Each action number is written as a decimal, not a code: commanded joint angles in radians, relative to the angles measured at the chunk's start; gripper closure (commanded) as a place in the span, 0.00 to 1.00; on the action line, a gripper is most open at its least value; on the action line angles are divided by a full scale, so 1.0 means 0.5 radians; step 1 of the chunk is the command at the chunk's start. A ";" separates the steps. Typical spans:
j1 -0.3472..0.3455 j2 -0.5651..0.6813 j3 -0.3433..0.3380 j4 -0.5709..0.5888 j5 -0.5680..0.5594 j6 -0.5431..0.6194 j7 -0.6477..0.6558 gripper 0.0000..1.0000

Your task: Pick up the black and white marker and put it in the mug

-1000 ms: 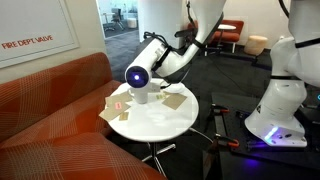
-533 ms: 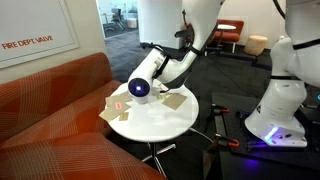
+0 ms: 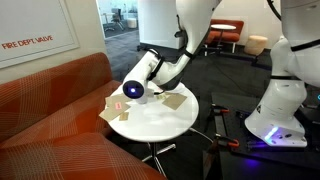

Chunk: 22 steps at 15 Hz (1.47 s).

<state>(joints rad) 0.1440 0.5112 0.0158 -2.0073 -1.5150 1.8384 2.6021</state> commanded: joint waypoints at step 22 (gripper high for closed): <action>-0.055 0.407 0.044 0.238 -0.022 -0.037 -0.002 0.95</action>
<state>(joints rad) 0.1258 0.6911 0.0213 -1.9158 -1.5151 1.8384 2.6019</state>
